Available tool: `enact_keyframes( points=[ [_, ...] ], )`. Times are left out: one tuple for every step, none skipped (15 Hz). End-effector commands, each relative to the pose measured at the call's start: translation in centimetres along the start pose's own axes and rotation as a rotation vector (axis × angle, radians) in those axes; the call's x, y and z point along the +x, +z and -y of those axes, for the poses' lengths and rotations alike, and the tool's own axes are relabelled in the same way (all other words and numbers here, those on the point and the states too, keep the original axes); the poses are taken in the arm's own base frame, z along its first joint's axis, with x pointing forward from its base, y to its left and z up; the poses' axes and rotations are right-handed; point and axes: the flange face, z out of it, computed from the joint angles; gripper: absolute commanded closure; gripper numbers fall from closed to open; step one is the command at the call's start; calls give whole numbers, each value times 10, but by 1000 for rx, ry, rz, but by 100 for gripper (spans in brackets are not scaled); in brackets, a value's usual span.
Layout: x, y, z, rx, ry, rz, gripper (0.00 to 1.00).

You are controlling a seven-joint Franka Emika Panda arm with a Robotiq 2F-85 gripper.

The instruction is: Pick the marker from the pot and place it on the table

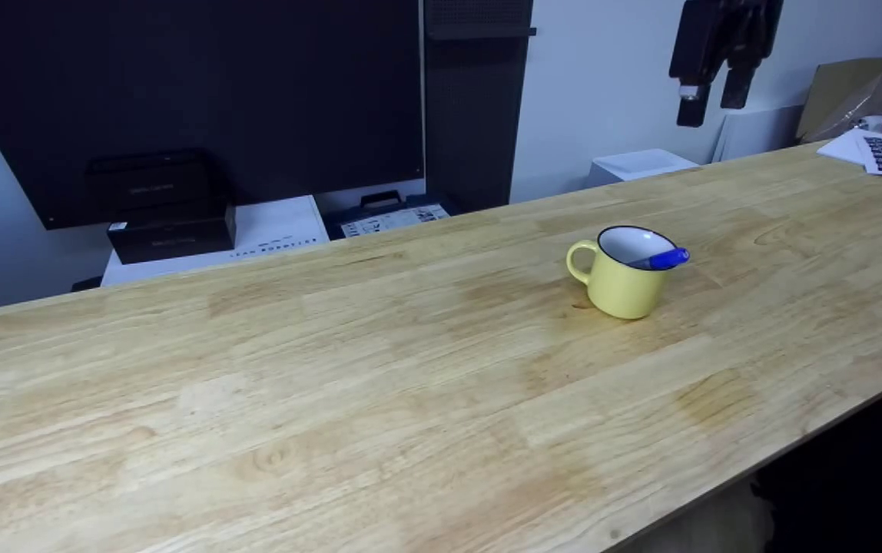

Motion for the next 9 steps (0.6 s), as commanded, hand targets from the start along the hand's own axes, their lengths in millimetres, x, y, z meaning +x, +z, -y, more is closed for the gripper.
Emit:
enact_keyframes(
  points=[
    [2,1,2,0,-5,4,0],
    [3,0,2,0,-7,4,0],
    [3,-1,2,0,-8,4,0],
    [3,1,8,-20,-13,-15,0],
    [1,7,16,-44,-32,-34,0],
    [0,12,22,-56,-50,-47,0],
    [-1,20,29,-67,-52,-66,0],
    [-3,27,34,-71,-61,-81,0],
    [-5,35,40,-75,-71,-91,0]
  ],
)
